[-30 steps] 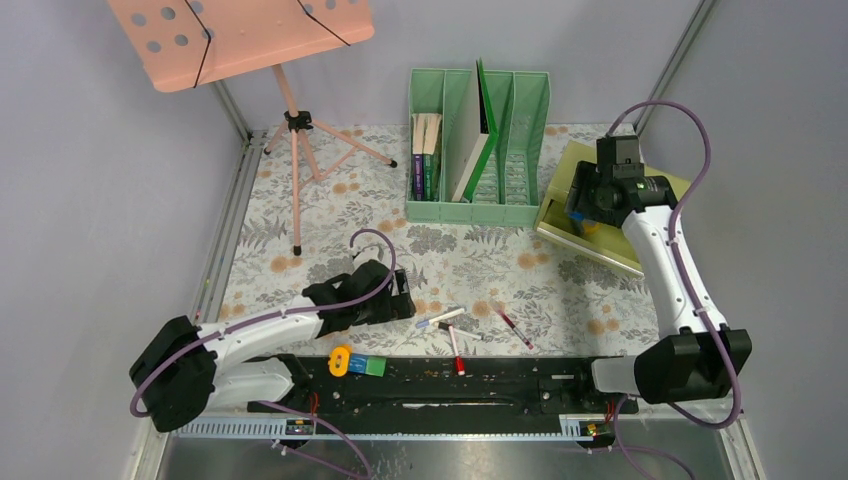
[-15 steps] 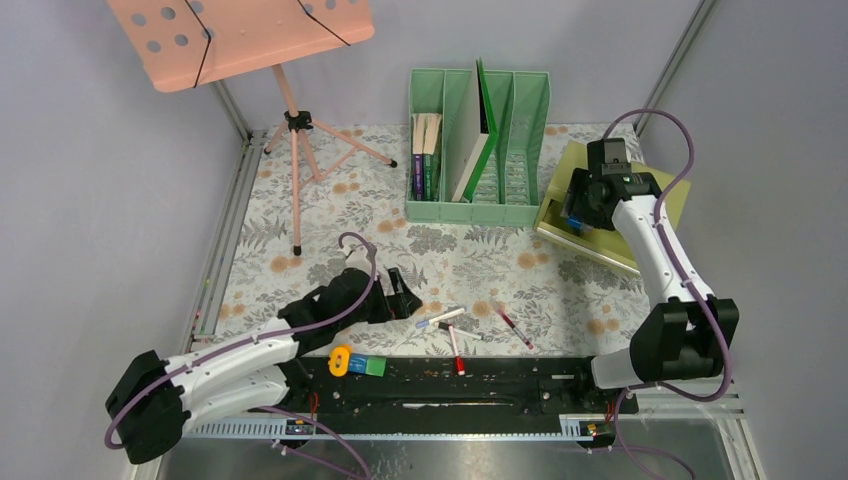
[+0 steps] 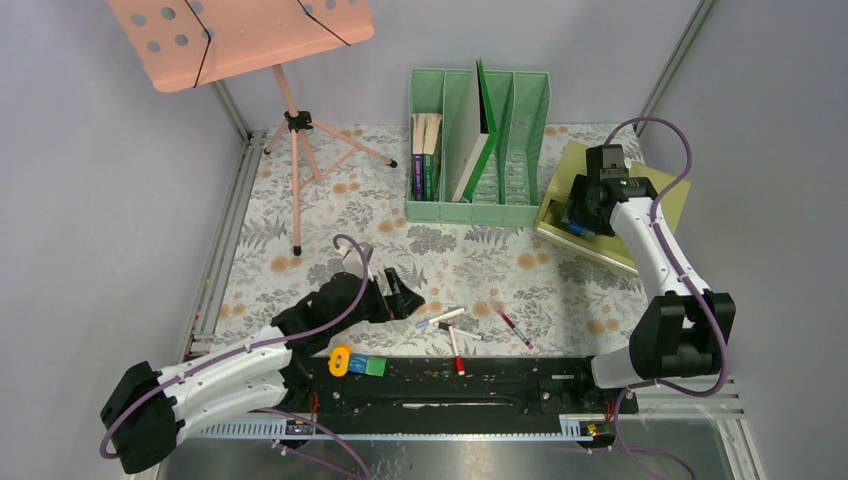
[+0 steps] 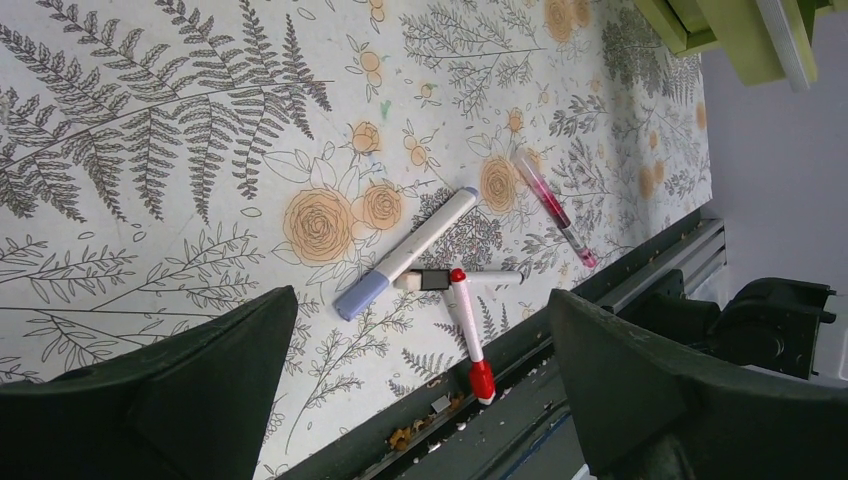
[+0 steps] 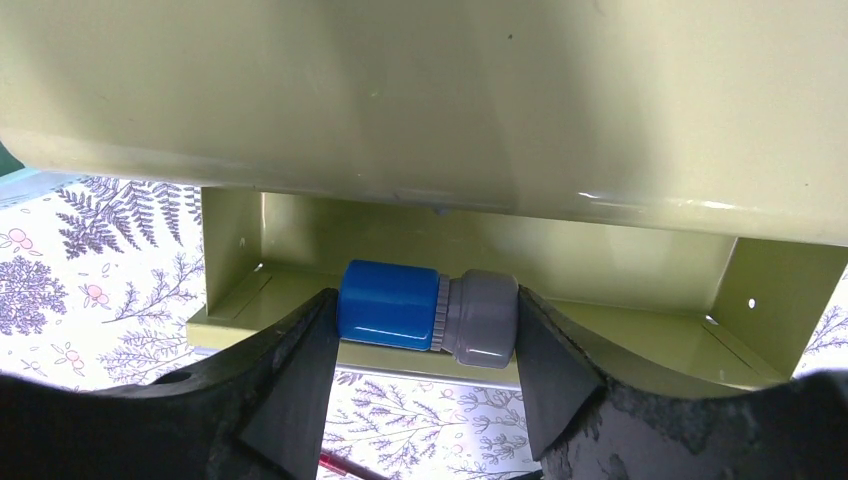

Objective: Organize the desk
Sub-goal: Place the stationery in the drawer, then close the drawer in the storage box.

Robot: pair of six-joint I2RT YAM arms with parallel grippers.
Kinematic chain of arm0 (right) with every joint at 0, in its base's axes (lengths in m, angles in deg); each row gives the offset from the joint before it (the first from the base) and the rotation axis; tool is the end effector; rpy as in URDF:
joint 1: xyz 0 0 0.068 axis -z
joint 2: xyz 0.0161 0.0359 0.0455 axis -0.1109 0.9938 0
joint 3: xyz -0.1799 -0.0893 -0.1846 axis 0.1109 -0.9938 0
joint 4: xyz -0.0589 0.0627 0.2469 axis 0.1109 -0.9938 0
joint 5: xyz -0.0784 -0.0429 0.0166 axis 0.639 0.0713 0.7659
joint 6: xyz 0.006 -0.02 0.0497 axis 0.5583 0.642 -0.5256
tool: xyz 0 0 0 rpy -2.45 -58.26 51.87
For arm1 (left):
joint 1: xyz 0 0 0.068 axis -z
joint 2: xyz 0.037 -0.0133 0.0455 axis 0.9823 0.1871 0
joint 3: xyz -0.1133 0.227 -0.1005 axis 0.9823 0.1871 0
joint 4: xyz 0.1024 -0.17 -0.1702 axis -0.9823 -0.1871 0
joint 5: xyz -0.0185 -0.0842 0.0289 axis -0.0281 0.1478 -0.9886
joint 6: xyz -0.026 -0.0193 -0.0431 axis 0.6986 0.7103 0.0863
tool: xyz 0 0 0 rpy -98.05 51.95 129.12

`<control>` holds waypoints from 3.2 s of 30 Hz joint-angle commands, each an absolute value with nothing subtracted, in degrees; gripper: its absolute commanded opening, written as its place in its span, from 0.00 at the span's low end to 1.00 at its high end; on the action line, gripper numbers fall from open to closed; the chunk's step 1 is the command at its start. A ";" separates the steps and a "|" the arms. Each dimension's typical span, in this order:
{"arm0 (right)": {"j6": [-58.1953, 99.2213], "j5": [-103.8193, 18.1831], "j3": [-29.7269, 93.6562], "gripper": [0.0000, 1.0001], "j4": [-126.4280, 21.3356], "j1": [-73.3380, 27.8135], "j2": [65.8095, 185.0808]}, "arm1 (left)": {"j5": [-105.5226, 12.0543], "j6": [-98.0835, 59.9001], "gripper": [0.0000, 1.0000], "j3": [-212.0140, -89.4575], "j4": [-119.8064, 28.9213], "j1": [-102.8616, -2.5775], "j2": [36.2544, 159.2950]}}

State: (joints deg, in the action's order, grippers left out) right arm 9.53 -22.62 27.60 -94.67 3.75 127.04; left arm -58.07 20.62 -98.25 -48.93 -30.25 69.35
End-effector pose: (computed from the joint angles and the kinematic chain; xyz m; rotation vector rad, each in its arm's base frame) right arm 0.3021 0.0060 0.2976 0.4161 2.4525 -0.1266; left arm 0.1203 -0.1355 0.1950 -0.0807 2.2322 -0.9777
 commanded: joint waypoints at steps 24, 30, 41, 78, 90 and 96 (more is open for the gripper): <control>11.31 -25.19 27.95 0.92 -92.88 4.35 121.09 | -57.80 20.39 0.99 -97.49 -45.59 -30.53 67.50; 11.93 -26.27 27.46 0.90 -93.64 4.39 119.31 | -58.05 20.33 0.99 -97.37 -45.70 -30.50 67.06; 9.08 -37.44 18.77 0.85 -91.57 4.28 113.28 | -58.18 20.83 0.99 -97.41 -45.54 -30.48 68.22; 5.42 -15.59 0.90 0.70 -73.18 4.42 107.41 | -58.44 20.50 0.99 -98.41 -45.62 -30.51 70.18; 3.34 -11.79 2.70 0.70 -69.39 4.43 109.28 | -57.90 20.68 0.99 -98.94 -45.63 -30.49 70.82; 2.06 -10.32 2.58 0.70 -65.28 4.35 109.72 | -57.85 20.73 0.99 -99.15 -45.77 -30.52 71.06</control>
State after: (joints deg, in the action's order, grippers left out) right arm 4.00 -14.29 0.51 -70.91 4.19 109.27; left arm -57.80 20.68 -97.64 -47.91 -30.25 70.90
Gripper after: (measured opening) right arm 0.699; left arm 0.988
